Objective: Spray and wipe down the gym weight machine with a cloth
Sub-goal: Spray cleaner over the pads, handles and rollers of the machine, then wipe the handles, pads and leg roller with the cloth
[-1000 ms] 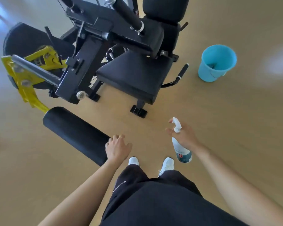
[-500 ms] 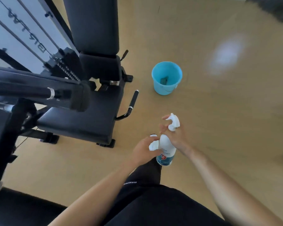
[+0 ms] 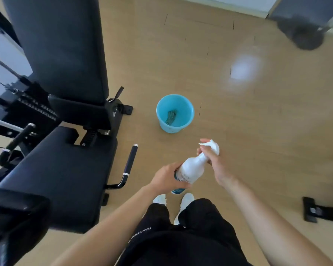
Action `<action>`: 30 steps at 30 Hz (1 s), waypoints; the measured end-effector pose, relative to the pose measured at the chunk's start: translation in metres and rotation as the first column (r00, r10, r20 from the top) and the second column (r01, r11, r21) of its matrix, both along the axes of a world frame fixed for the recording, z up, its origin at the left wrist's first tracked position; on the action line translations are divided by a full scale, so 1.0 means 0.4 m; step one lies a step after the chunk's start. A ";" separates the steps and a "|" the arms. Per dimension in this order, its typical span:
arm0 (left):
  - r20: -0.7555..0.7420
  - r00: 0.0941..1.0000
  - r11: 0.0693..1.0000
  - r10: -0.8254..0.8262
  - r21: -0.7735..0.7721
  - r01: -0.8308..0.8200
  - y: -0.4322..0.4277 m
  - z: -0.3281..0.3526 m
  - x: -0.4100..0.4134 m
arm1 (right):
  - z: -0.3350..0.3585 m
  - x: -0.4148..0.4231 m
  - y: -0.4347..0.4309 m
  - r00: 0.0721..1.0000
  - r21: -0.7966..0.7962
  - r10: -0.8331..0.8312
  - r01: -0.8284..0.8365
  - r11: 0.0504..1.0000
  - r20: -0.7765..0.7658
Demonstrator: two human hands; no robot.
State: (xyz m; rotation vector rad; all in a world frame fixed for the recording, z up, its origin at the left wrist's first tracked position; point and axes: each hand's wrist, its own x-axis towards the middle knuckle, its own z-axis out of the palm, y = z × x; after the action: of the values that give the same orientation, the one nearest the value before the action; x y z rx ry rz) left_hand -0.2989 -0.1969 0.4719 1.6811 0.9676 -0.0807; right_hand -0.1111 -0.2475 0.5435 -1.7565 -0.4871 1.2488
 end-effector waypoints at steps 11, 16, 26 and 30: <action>-0.195 0.981 0.998 0.025 0.062 -0.013 0.299 -0.125 0.271 | -0.229 0.322 0.240 0.997 -0.130 -0.039 0.048 0.990 0.064; -0.316 0.946 0.998 -0.067 -0.026 0.062 0.448 -0.224 0.449 | -0.381 0.489 0.349 0.996 -0.160 -0.062 0.051 0.986 -0.065; -0.446 0.883 0.985 -0.148 -0.145 0.092 0.707 -0.573 0.718 | -0.777 0.750 0.558 0.997 -0.297 -0.081 0.083 0.951 0.018; -0.523 0.834 0.980 -0.178 -0.173 0.100 0.821 -0.791 0.737 | -0.979 0.797 0.618 0.980 -0.344 -0.052 0.117 0.932 0.192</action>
State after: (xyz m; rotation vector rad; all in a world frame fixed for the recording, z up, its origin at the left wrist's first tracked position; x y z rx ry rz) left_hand -0.0042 0.1314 0.1554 1.6250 1.2144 -0.7387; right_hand 0.2077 -0.0003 0.1519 -2.1856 -0.2942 1.1744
